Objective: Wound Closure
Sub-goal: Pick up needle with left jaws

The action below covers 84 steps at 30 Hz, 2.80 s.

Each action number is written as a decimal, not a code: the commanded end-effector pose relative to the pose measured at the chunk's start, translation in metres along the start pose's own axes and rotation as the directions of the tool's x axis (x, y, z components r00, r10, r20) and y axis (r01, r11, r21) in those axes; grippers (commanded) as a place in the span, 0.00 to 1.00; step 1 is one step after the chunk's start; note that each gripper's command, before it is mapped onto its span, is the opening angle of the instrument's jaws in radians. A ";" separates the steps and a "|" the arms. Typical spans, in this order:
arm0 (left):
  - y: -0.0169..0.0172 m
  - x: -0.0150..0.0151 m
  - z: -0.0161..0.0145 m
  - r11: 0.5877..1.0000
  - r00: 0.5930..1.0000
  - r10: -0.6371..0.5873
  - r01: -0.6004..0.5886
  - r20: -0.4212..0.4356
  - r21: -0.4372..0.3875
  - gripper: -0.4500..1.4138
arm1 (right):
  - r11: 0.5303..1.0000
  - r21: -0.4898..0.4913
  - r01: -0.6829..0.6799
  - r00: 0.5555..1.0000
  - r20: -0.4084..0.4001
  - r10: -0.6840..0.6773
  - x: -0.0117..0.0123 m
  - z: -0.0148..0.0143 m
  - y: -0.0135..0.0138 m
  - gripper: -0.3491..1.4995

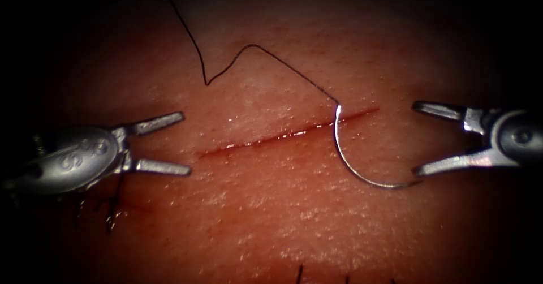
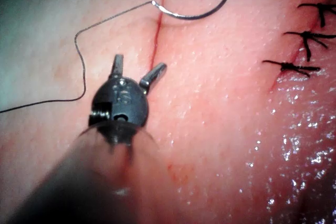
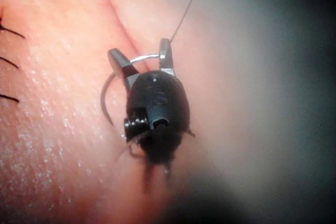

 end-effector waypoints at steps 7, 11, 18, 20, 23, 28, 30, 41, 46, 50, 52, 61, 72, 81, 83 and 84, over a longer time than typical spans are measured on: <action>0.0002 0.0000 0.0012 1.000 1.000 0.002 -0.002 0.018 0.025 0.36 | 1.000 0.002 0.002 1.000 -0.004 -0.002 0.0002 0.0008 0.0001 0.83; 0.0011 0.0008 0.0026 0.998 0.999 0.008 -0.010 0.041 0.060 0.37 | 1.000 0.002 0.002 1.000 -0.003 -0.002 0.0000 0.0008 0.0003 0.83; 0.0030 0.0026 0.0051 0.997 0.994 0.050 -0.055 0.101 0.049 0.37 | 1.000 0.002 0.000 1.000 0.007 0.000 -0.0002 -0.0003 0.0011 0.83; 0.0037 0.0029 0.0057 0.997 0.991 0.062 -0.068 0.122 0.044 0.37 | 1.000 -0.001 0.000 1.000 0.014 0.000 -0.0003 -0.0006 0.0014 0.83; 0.0049 0.0035 0.0069 0.996 0.986 0.080 -0.086 0.145 0.036 0.38 | 1.000 -0.012 0.000 1.000 0.028 0.000 -0.0004 -0.0010 0.0016 0.83; 0.0063 0.0044 0.0094 0.992 0.978 0.110 -0.118 0.176 0.035 0.39 | 1.000 -0.018 -0.007 0.999 0.036 0.007 -0.0005 -0.0014 0.0019 0.83; 0.0066 0.0047 0.0104 0.991 0.973 0.125 -0.133 0.193 0.029 0.39 | 1.000 -0.026 0.000 0.999 0.045 0.001 -0.0005 -0.0015 0.0019 0.83; 0.0081 0.0065 0.0156 0.971 0.935 0.229 -0.239 0.271 0.002 0.40 | 0.999 -0.031 0.006 0.999 0.053 -0.004 -0.0005 -0.0017 0.0020 0.83; 0.0085 0.0066 0.0175 0.962 0.905 0.256 -0.273 0.340 0.003 0.41 | 0.999 -0.034 0.006 0.998 0.055 -0.004 -0.0005 -0.0017 0.0020 0.83; 0.0086 0.0063 0.0188 0.956 0.881 0.269 -0.292 0.390 0.001 0.41 | 0.999 -0.034 0.006 0.998 0.055 -0.004 -0.0005 -0.0017 0.0020 0.83; 0.0086 0.0060 0.0194 0.954 0.869 0.276 -0.298 0.411 -0.010 0.41 | 0.999 -0.034 0.006 0.998 0.055 -0.004 -0.0005 -0.0017 0.0020 0.83; 0.0087 0.0042 0.0227 0.951 0.848 0.308 -0.278 0.431 -0.133 0.41 | 0.999 -0.034 0.006 0.998 0.055 -0.004 -0.0005 -0.0017 0.0019 0.83; 0.0081 0.0028 0.0257 0.954 0.855 0.292 -0.229 0.429 -0.191 0.41 | 0.999 -0.036 0.006 0.999 0.053 -0.004 -0.0004 -0.0018 0.0019 0.84; 0.0081 0.0012 0.0266 0.955 0.815 0.294 -0.232 0.499 -0.184 0.39 | 0.999 -0.036 0.006 0.999 0.053 -0.004 -0.0004 -0.0018 0.0018 0.84; 0.0081 0.0010 0.0267 0.956 0.812 0.290 -0.228 0.507 -0.183 0.36 | 0.999 -0.036 0.006 0.999 0.053 -0.004 -0.0004 -0.0018 0.0018 0.84; 0.0081 0.0010 0.0267 0.958 0.813 0.285 -0.224 0.508 -0.179 0.34 | 0.999 -0.036 0.006 0.999 0.053 -0.004 -0.0004 -0.0018 0.0018 0.84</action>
